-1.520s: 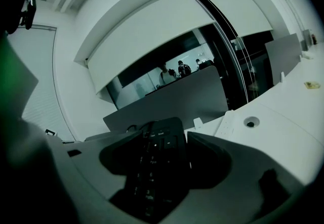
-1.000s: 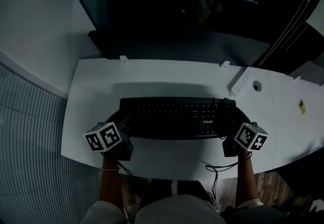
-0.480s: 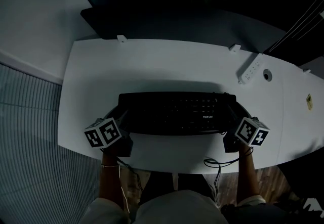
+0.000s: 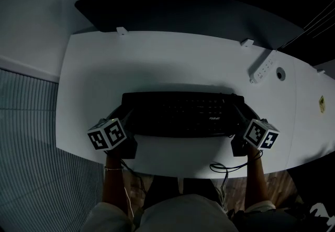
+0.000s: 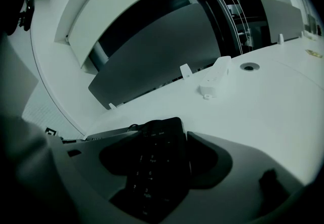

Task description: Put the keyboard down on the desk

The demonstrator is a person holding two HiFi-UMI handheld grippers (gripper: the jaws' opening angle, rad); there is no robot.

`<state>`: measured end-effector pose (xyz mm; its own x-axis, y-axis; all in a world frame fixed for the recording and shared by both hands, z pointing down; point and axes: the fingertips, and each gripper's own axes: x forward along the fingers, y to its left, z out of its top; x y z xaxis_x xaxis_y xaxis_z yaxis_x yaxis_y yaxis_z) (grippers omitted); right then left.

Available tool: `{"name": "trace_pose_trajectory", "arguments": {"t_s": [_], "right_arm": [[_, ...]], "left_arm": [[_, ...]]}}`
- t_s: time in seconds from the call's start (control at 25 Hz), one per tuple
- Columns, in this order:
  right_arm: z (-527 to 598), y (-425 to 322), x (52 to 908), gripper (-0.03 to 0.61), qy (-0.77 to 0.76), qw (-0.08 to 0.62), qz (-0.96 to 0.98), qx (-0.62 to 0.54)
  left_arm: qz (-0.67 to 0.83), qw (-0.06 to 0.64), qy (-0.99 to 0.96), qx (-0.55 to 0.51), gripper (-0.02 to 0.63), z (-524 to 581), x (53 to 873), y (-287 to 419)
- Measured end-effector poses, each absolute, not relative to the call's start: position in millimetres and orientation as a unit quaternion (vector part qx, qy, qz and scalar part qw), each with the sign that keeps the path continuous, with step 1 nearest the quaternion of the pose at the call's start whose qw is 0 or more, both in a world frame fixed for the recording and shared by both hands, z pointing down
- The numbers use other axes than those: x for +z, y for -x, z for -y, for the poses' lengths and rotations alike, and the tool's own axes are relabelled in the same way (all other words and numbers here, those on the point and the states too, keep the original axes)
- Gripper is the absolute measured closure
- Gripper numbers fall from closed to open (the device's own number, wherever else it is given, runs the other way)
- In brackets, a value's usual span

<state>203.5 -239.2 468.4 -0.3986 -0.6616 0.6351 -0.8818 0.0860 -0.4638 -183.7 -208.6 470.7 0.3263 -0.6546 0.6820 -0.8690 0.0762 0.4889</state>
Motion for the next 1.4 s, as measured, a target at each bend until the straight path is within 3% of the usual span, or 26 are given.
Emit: {"name": "trace_pose_trajectory", "arguments": {"t_s": [1.12, 1.24, 1.4], "right_arm": [[235, -211, 489, 0.325, -0.531, 0.196, 0.704, 0.429], [234, -210, 491, 0.325, -0.528, 0.2, 0.704, 0.431], [232, -211, 495, 0.325, -0.523, 0.205, 0.702, 0.438]], "left_arm": [[0.59, 0.448, -0.65, 0.167, 0.324, 210, 492, 178], [0.591, 0.433, -0.656, 0.182, 0.322, 211, 492, 178], [0.587, 0.363, -0.674, 0.263, 0.322, 218, 487, 175]]}}
